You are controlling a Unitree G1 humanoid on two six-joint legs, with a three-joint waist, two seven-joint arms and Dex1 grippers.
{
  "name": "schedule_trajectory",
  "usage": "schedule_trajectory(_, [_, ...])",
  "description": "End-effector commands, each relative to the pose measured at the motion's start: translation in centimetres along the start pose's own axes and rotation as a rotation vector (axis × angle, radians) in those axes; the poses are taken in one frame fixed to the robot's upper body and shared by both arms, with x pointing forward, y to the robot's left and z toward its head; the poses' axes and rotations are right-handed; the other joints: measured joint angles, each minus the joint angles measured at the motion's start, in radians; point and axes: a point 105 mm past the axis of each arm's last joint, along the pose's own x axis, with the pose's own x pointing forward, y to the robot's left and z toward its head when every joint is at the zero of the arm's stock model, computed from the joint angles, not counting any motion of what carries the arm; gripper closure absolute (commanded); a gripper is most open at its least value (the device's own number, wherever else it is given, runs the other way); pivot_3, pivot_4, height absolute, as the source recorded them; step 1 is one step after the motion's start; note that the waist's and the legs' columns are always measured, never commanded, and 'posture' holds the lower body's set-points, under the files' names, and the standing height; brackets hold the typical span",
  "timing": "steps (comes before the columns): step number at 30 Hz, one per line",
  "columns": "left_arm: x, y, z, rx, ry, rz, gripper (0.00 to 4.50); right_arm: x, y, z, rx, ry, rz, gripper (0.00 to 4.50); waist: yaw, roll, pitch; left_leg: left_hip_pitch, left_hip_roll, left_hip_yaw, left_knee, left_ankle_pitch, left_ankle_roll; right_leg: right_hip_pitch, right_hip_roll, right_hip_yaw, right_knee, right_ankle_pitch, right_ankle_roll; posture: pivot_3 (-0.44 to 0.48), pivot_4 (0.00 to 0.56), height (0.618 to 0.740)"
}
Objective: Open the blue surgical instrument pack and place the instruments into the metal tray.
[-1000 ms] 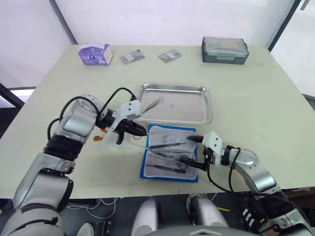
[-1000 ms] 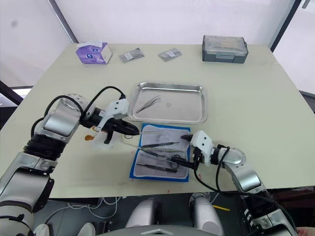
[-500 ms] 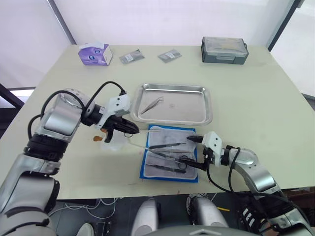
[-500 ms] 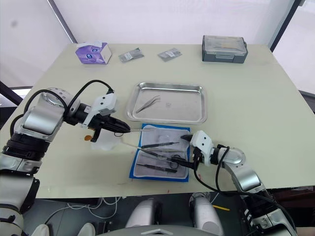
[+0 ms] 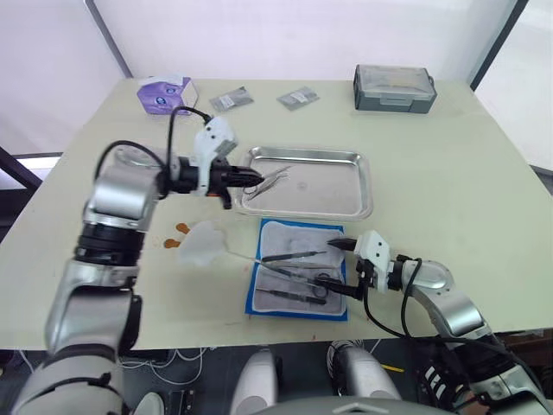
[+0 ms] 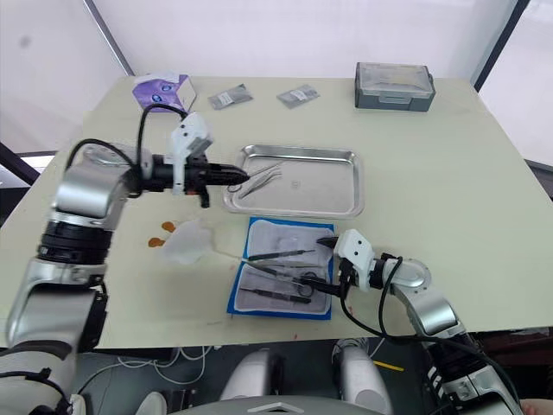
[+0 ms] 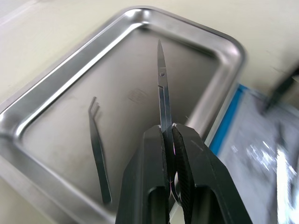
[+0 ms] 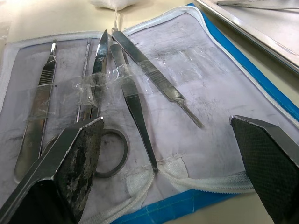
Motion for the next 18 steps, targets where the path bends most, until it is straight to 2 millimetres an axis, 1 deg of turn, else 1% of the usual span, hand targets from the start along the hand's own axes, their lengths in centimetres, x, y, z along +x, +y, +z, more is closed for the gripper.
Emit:
schedule_trajectory(1, [0.6, 0.0, 1.6, -0.046, -0.051, 0.129, 4.40, -0.2, 1.7, -5.1, 0.122, 0.175, 0.031, 0.00, -0.001, 0.000, 0.000, 0.000, 0.000, -0.001, 0.000, 0.000, 0.000, 0.000, 0.000, 0.000, 0.000, 0.000, 0.000, 0.000, 0.150, 0.731])
schedule_trajectory(4, [2.1, -0.5, 1.0, -0.103, -0.027, 0.198, 4.40, -0.2, 1.8, -5.2, 0.127, 0.176, 0.031, 0.00, -0.001, 0.000, 0.000, 0.000, 0.000, -0.002, 0.000, 0.000, 0.000, 0.000, 0.000, 0.000, 0.000, 0.000, 0.000, 0.000, 0.150, 0.731])
schedule_trajectory(9, [3.3, -0.5, 0.3, -0.133, 0.005, 0.284, 4.40, -0.2, 1.7, -5.2, 0.126, 0.177, 0.033, 0.00, -0.001, 0.000, 0.000, 0.000, -0.001, -0.004, 0.000, 0.000, 0.000, 0.001, 0.000, -0.001, 0.000, 0.000, 0.000, 0.000, 0.150, 0.731])
schedule_trajectory(12, [4.7, -0.8, -0.1, -0.148, 0.029, 0.327, 4.40, -0.1, 1.7, -5.2, 0.124, 0.177, 0.039, 0.00, 0.001, 0.000, 0.000, 0.001, -0.002, -0.005, 0.000, 0.000, 0.000, 0.002, -0.001, -0.001, -0.001, 0.000, 0.000, 0.000, 0.150, 0.731])
schedule_trajectory(16, [6.0, -0.3, -1.2, -0.157, 0.069, 0.380, 4.40, 0.0, 1.7, -5.2, 0.121, 0.177, 0.041, 0.00, 0.000, 0.000, 0.000, 0.003, -0.002, -0.005, -0.001, 0.000, 0.000, 0.004, 0.000, -0.001, -0.001, 0.000, 0.000, 0.000, 0.150, 0.731])
schedule_trajectory(18, [6.3, 0.0, -1.5, -0.164, 0.080, 0.388, 4.40, 0.1, 1.7, -5.1, 0.121, 0.175, 0.042, 0.00, -0.001, 0.000, 0.000, 0.008, -0.002, -0.005, -0.004, 0.000, 0.000, 0.008, 0.000, 0.000, -0.003, 0.000, 0.000, 0.000, 0.150, 0.731])
